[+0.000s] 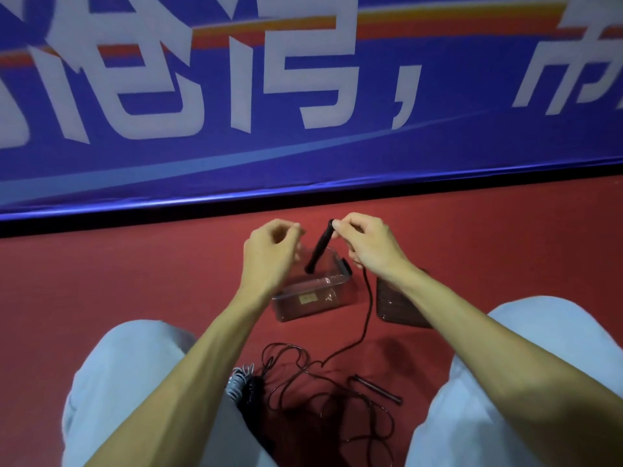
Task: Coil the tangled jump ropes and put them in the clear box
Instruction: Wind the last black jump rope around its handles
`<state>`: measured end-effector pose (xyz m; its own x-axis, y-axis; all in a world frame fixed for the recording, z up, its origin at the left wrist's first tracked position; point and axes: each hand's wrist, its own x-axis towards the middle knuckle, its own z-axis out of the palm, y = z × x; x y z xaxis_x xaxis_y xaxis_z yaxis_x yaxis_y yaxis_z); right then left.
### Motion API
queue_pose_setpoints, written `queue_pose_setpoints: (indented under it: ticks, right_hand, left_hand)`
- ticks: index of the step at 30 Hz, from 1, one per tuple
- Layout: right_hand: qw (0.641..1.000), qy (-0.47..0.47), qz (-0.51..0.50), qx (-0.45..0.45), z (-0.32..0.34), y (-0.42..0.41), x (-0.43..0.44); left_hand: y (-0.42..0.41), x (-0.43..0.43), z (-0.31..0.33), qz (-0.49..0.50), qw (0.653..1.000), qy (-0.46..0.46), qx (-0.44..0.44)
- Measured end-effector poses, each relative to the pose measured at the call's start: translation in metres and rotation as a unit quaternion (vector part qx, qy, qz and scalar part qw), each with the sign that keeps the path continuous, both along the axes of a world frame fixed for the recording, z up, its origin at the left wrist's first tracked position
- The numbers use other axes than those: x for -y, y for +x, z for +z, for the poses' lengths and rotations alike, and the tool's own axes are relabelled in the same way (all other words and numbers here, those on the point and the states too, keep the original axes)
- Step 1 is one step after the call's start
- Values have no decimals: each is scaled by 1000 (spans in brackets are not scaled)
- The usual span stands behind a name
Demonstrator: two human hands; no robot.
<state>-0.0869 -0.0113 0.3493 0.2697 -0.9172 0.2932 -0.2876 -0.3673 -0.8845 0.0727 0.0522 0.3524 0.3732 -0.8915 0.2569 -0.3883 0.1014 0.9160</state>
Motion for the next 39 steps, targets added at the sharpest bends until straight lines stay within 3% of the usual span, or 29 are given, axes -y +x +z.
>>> queue_pose_setpoints:
  ticks: [2, 4, 7, 11, 15, 19, 20, 23, 26, 28, 31, 35, 39]
  right_hand:
    - [1000, -11, 8, 0, 0, -2, -2]
    - [999, -7, 36, 23, 4, -2, -5]
    - [997, -8, 54, 59, 10, -5, -8]
    - [997, -30, 44, 62, 8, -8, 1]
    - [993, -42, 81, -76, -12, -13, 16]
    - [954, 40, 137, -263, -33, -12, 17]
    - [946, 68, 156, -275, -35, -10, 14]
    - [946, 199, 188, -175, -32, -3, 6]
    - [968, 219, 110, -57, -19, -5, 7]
    - [981, 192, 32, 12, -9, -11, 11]
    - [981, 149, -56, 110, 7, -20, 11]
    - [949, 154, -90, 262, 29, -30, 6]
    - [885, 218, -22, 412, 38, -33, 4]
  left_hand:
    - [0, -1, -1, -28, 984, -26, 172]
    - [-1, 0, -5, -106, 971, -8, 216]
    - [-5, 4, -7, -162, 975, 14, 150]
    - [-5, 10, -7, -147, 984, -19, 98]
    - [-6, 6, -2, -142, 988, -54, -18]
    - [2, 2, 7, -138, 981, -71, -120]
    - [3, 1, 7, -138, 979, -69, -130]
    - [4, 3, 4, -114, 973, -53, -196]
    - [4, 6, 5, -67, 971, -36, -227]
    - [6, 7, -1, -52, 987, -15, -148]
    - [3, 9, -13, -66, 997, 20, 39]
    - [-6, 12, -31, -132, 949, 130, 254]
    - [-19, 15, -40, -212, 937, 127, 247]
